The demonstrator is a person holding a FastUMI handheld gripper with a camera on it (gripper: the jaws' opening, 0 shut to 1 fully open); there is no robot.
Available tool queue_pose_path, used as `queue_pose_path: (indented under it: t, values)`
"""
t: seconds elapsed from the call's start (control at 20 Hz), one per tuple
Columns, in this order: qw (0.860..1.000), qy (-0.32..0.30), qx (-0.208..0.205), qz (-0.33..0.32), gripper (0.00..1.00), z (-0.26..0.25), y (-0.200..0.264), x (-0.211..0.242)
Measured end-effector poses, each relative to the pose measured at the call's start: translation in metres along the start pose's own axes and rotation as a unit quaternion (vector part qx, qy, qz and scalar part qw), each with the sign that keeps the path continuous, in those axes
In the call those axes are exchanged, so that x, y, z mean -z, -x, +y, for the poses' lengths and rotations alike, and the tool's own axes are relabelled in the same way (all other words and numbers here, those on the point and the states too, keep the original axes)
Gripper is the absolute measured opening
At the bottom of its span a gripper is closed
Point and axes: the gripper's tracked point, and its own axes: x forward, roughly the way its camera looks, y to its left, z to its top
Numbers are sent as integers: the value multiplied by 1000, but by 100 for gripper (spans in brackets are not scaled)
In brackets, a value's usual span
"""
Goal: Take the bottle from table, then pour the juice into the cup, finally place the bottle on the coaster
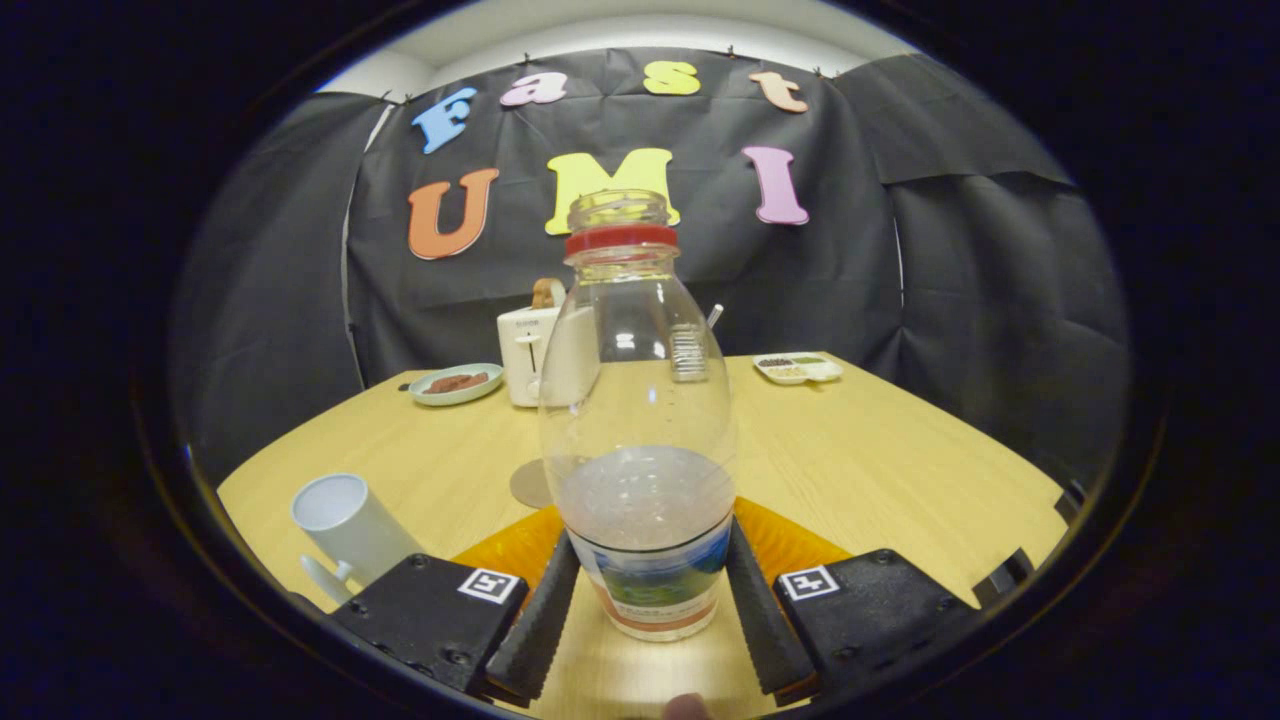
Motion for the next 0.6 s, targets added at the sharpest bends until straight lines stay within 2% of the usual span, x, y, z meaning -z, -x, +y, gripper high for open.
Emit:
queue_pose_path:
  t: [0.1, 0.3, 0.6]
  values:
    - [1000, 19, 1, -5, 78, 4, 2, -6]
    - [993, 108, 29, -29, 77, 4, 7, -28]
    - [960, 263, 68, -69, 77, 8, 15, -52]
